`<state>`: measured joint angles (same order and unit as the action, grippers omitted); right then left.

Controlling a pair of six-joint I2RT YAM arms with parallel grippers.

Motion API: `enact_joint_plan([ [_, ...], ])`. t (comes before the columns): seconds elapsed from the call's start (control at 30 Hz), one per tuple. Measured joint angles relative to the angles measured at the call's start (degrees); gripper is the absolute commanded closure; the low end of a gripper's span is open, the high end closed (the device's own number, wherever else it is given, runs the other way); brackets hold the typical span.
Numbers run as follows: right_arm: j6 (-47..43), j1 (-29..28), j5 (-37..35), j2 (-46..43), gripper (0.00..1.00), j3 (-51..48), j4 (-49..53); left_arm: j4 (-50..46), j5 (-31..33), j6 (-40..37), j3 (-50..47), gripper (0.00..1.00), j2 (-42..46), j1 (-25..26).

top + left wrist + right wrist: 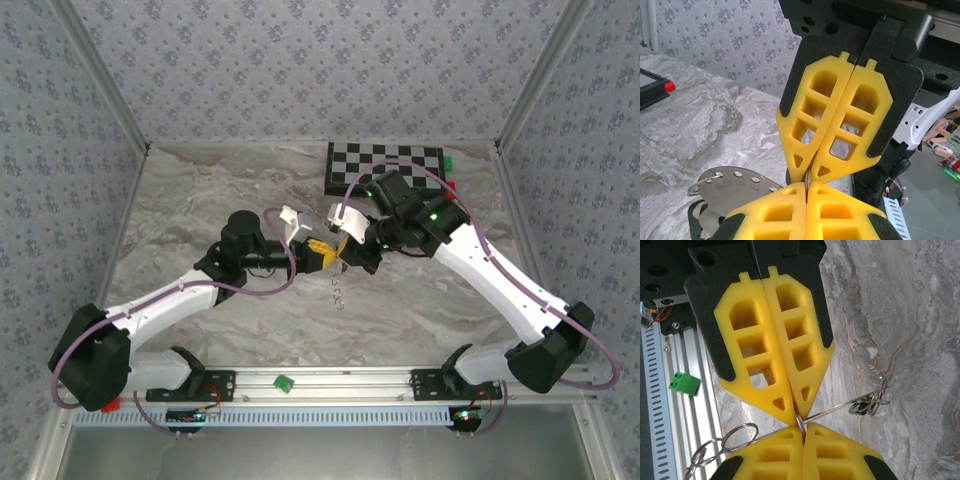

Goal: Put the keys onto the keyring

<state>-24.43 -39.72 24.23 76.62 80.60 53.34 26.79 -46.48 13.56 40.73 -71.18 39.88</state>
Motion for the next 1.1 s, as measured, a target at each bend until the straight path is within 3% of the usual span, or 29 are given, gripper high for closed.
enact_joint_plan([
  [0.07,0.28,-0.04,0.07,-1.11,0.94,-1.46,-1.36,0.28,0.26,0.24,-0.42,1.0,0.44,0.0],
  [0.1,0.9,-0.07,0.17,-1.99,0.81,-2.56,-2.34,0.31,0.46,0.44,-0.63,1.0,0.74,0.17],
  [0.17,1.86,-0.11,0.15,-4.04,0.67,-4.81,-4.31,0.37,0.79,0.87,-0.83,1.0,1.4,0.42],
  [0.57,8.35,-0.17,-5.16,-20.7,0.69,-22.27,-20.94,2.08,3.02,2.25,-0.83,1.0,4.46,0.26],
  [1.1,10.75,-2.82,-7.58,-20.92,0.74,-25.24,-30.25,3.5,4.22,3.74,-0.83,1.0,4.46,0.42],
])
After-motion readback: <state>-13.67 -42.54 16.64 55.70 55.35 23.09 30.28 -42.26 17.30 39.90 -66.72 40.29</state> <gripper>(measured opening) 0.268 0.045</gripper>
